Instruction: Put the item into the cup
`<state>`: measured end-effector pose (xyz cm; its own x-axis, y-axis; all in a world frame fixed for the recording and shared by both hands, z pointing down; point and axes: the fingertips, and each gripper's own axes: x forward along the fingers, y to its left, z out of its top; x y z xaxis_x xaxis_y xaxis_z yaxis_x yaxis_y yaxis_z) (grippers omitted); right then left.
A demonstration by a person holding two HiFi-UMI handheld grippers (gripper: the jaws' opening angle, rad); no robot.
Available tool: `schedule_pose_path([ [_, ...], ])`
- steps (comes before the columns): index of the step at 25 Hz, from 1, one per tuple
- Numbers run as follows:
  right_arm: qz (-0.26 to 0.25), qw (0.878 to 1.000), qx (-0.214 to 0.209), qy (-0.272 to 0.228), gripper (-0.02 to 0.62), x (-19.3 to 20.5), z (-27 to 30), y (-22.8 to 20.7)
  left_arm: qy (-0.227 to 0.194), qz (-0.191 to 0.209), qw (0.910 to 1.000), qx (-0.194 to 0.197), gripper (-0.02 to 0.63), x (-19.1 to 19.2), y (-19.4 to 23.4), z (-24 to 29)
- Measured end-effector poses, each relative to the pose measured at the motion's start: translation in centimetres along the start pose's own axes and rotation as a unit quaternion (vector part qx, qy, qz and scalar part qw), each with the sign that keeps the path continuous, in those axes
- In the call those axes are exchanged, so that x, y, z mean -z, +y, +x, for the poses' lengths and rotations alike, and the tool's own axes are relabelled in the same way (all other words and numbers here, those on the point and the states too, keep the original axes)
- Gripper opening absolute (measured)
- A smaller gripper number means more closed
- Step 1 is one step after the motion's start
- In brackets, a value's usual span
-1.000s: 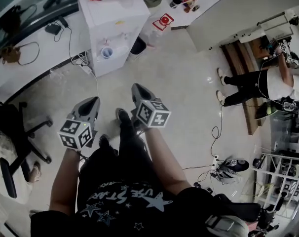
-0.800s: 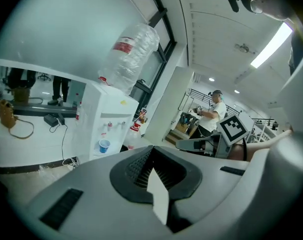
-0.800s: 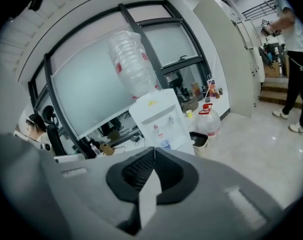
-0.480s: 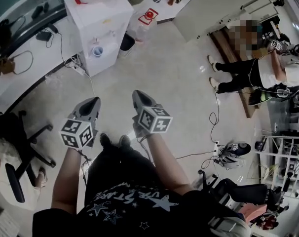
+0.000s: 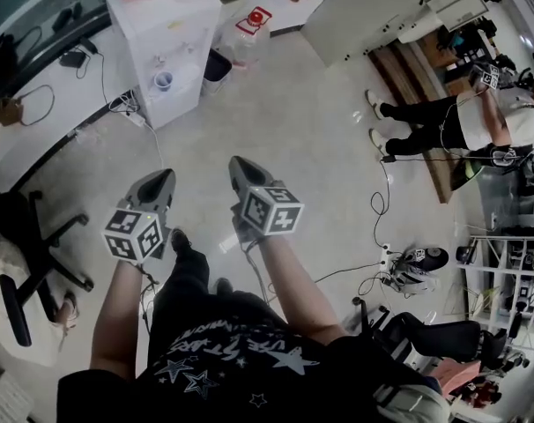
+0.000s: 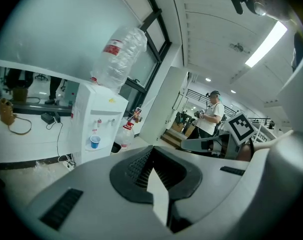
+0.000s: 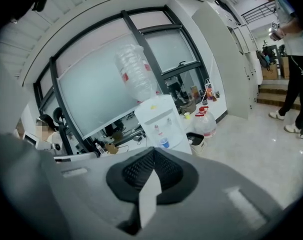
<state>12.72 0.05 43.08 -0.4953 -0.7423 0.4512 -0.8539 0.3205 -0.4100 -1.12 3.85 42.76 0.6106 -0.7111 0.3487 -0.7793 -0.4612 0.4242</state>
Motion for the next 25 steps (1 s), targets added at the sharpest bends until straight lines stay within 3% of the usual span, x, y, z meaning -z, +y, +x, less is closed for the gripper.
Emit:
schedule_pose_path([
  [12, -0.011, 0.999, -0.038, -0.016, 0.002, 4.1, -11.5, 0.7, -0.017, 0.032, 0.9993, -0.004, 0.006, 4.0, -11.0, -5.1],
  [20, -0.03, 0.998, -0.051, -0.02, 0.0, 7.6, -19.1, 0.9, -0.027, 0.033, 0.999, -0.016, 0.006, 8.3, -17.6, -9.5],
  [25, -0.038, 0.997, -0.058, -0.02, 0.0, 8.7, -22.3, 1.1, -0.046, 0.035, 0.998, -0.027, 0.006, 9.0, -20.2, -11.5],
])
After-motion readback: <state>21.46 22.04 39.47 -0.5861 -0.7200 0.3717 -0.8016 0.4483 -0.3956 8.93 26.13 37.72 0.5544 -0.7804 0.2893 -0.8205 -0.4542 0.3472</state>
